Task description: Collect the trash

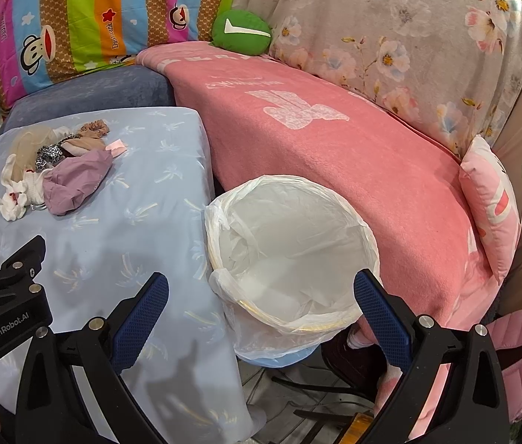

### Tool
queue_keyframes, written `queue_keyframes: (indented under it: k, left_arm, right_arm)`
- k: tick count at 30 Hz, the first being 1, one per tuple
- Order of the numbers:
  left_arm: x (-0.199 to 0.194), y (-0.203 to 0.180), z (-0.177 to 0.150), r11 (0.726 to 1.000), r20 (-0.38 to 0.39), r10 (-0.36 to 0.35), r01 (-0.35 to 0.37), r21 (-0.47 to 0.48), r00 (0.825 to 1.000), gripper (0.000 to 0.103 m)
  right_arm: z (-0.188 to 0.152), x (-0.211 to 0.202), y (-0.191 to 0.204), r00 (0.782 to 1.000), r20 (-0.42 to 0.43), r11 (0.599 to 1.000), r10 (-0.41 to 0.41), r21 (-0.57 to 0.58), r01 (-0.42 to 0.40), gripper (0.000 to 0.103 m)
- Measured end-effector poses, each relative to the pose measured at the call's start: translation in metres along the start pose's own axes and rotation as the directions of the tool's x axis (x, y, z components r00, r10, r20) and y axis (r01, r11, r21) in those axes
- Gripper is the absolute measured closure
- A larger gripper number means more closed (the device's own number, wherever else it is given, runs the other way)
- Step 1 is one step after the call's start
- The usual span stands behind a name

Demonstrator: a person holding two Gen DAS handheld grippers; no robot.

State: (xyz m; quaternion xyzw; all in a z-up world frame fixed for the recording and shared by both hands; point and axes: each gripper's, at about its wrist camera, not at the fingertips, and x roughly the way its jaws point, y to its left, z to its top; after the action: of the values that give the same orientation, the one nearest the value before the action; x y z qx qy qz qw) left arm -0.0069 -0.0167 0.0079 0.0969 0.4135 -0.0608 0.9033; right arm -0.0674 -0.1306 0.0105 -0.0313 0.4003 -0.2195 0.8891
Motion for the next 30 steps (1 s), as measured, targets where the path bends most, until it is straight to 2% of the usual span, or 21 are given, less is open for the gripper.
queue_keyframes:
  k: [30]
  left_arm:
    - [0.0002,-0.0036,-0.0019,1.000,-0.002,-0.004,0.004,0.004,1.000,0.007]
  right_arm:
    - [-0.0004,-0.0001,-0.0028,1.000,0.002,1.000,-0.006,0.006,0.006,0.006]
